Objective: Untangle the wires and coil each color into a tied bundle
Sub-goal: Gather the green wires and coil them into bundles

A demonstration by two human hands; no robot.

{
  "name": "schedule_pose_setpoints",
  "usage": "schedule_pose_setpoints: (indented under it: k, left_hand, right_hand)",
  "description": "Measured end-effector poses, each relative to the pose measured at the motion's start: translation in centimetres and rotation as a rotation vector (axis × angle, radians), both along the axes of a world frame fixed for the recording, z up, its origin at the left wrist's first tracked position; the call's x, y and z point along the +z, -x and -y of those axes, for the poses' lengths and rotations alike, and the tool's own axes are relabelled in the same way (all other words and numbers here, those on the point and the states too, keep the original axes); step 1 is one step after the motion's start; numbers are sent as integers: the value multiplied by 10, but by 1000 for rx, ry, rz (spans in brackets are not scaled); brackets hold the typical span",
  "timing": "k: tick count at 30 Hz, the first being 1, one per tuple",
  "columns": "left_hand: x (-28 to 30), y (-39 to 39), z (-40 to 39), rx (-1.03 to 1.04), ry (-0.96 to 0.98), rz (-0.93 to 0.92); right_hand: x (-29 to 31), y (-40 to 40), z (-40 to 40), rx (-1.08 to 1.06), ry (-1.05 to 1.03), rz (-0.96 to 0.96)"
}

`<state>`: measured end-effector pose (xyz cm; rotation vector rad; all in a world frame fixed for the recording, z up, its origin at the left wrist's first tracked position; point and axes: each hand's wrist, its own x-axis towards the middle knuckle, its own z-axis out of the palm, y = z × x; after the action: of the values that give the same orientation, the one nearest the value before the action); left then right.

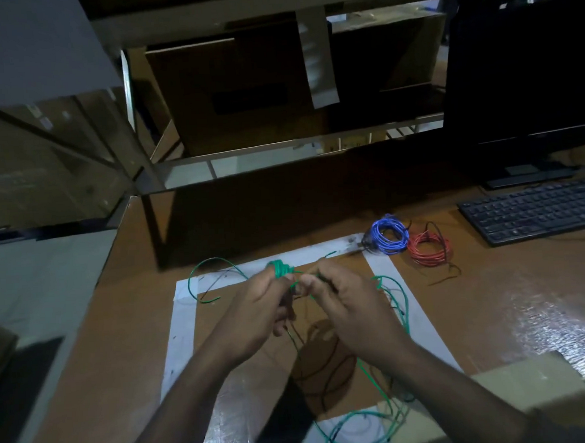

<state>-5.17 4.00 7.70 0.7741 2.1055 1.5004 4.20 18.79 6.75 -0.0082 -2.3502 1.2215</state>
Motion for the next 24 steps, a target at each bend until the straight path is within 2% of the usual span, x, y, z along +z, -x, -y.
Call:
schedule_pose_setpoints:
  k: [5, 9, 17, 19, 24]
  left_hand:
    - [6, 1, 8, -177, -268, 512]
    - [0, 9, 17, -327, -414, 662]
    - [1, 17, 27, -393, -852, 989]
    - [4, 19, 30, -398, -936, 1012]
    - [19, 18, 33, -140, -1009, 736]
  right_hand:
    - [3, 5, 1, -10, 51, -9]
    - [-1, 8, 3, -1, 89, 17]
    - [-22, 7, -7, 8, 73, 120]
    - [-30, 5, -9, 4, 65, 143]
    - [-50, 1, -10, -24, -17, 215]
